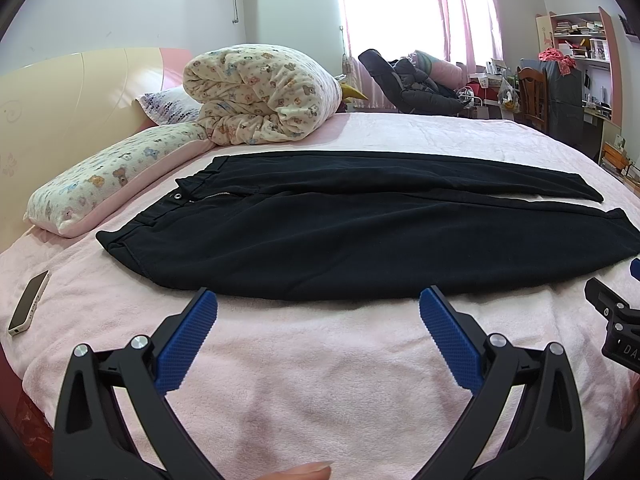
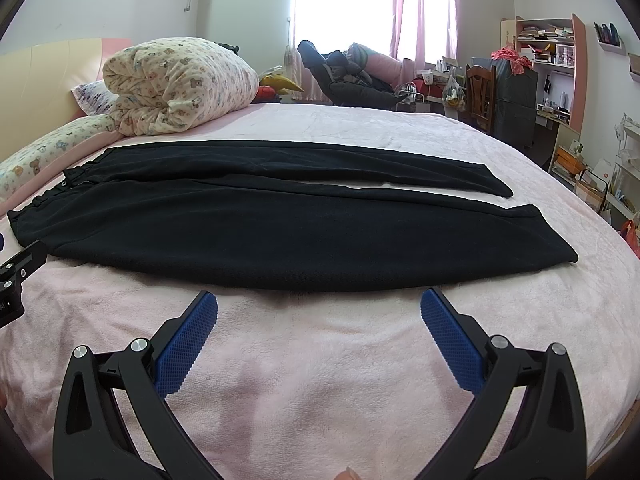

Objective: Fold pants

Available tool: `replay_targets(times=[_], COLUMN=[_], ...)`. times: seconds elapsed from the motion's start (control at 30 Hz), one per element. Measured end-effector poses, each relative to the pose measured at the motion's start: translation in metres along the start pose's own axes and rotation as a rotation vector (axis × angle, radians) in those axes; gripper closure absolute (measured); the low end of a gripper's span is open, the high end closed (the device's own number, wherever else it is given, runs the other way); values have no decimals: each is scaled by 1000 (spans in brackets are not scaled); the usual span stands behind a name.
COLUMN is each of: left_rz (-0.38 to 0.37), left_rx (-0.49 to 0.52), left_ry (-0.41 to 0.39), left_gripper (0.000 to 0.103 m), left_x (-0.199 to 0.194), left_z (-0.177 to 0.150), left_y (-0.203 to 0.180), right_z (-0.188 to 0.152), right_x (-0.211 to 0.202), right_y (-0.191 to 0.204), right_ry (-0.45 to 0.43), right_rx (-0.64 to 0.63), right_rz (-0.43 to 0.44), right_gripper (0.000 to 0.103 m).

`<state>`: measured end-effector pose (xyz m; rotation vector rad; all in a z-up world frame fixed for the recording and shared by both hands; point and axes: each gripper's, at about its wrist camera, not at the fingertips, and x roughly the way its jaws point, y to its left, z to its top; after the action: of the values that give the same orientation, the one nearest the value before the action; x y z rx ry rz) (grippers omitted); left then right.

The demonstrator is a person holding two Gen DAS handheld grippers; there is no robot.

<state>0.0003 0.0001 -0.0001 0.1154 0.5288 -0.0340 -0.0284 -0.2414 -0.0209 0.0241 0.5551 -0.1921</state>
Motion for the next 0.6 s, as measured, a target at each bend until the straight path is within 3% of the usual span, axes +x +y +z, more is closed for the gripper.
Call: replay_targets(times=[0.6], left_rz=[-12], left_rx=[6], left_ry=[-5], left_gripper=[2], left_x=[-3], left_z=[-1], left_y=[-12], right_z=[-3], right_x=[2], right_y=[-7], right_ry=[13], right_rx=[8], right_rz=[-11], right_gripper=[1])
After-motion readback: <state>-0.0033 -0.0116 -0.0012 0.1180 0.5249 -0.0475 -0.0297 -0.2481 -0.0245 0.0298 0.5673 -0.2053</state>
